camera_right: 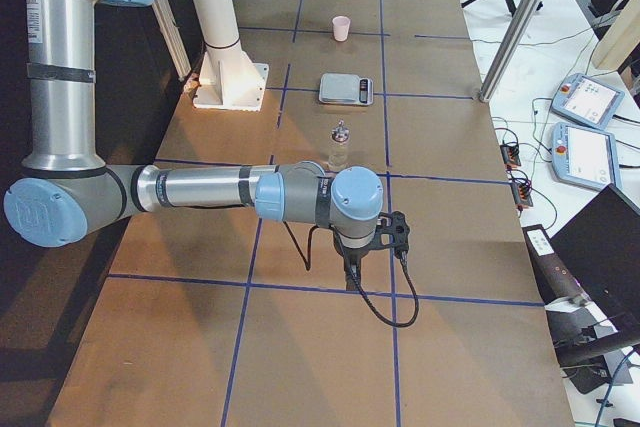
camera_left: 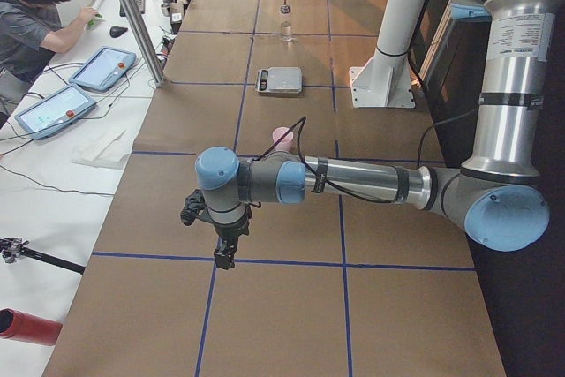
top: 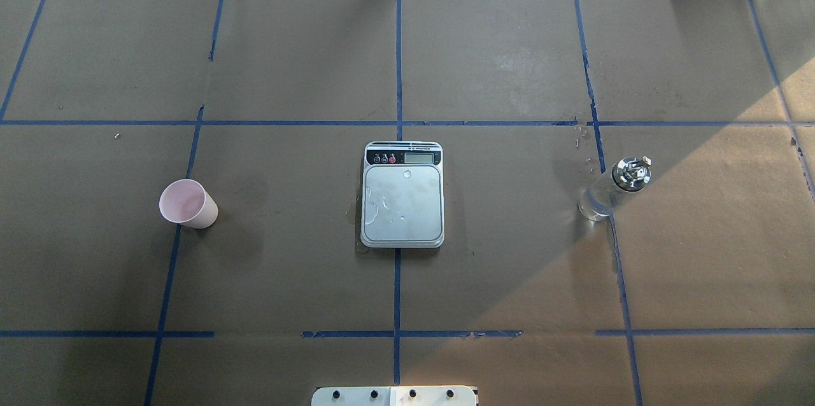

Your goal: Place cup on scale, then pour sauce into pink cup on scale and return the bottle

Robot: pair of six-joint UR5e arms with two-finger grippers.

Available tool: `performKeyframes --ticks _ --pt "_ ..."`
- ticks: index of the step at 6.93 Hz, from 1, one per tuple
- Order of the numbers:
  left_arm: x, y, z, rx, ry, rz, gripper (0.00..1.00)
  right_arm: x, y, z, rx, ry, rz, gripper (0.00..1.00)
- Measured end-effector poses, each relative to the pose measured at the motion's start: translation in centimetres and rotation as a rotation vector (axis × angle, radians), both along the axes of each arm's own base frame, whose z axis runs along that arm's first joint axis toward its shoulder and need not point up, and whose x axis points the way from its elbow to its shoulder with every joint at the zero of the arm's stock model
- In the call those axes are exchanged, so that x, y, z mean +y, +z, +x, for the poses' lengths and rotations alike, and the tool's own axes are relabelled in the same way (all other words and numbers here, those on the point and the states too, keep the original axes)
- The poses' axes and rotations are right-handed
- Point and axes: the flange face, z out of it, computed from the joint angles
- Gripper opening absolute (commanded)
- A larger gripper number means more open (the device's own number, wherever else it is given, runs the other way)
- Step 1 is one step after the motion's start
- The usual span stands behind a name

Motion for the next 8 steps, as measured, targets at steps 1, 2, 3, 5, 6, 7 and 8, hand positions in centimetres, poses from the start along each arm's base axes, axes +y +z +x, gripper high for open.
performKeyframes --ticks 1,2,3,5,6,7,8 --pt "0.0 -0.3 0.0 0.001 0.0 0.005 1.0 0.0 0.0 -0.1 -0.002 0.0 -0.001 1.0" --pt "0.0 -1.1 -0.1 0.001 -0.002 0.021 1.0 0.1 0.1 -0.1 -0.006 -0.001 -0.001 1.0" --pt "-0.1 -2.9 -0.1 0.0 -0.002 0.06 1.0 0.2 0.1 -0.2 -0.007 -0.002 -0.001 1.0" --pt "-0.7 -9.8 2.6 0.009 0.051 0.203 1.0 0.2 0.0 -0.2 -0.009 -0.003 0.003 1.0" --pt "-1.4 -13.0 6.3 0.039 0.09 0.247 1.0 0.3 0.0 -0.2 -0.008 -0.005 0.006 1.0" --pt "-1.6 -15.2 9.7 0.108 0.085 0.243 1.0 0.2 0.0 -0.2 -0.008 -0.007 0.008 1.0" --pt "-1.0 -16.1 11.8 0.186 0.067 0.25 1.0 0.2 -0.1 -0.2 -0.008 -0.008 0.011 1.0"
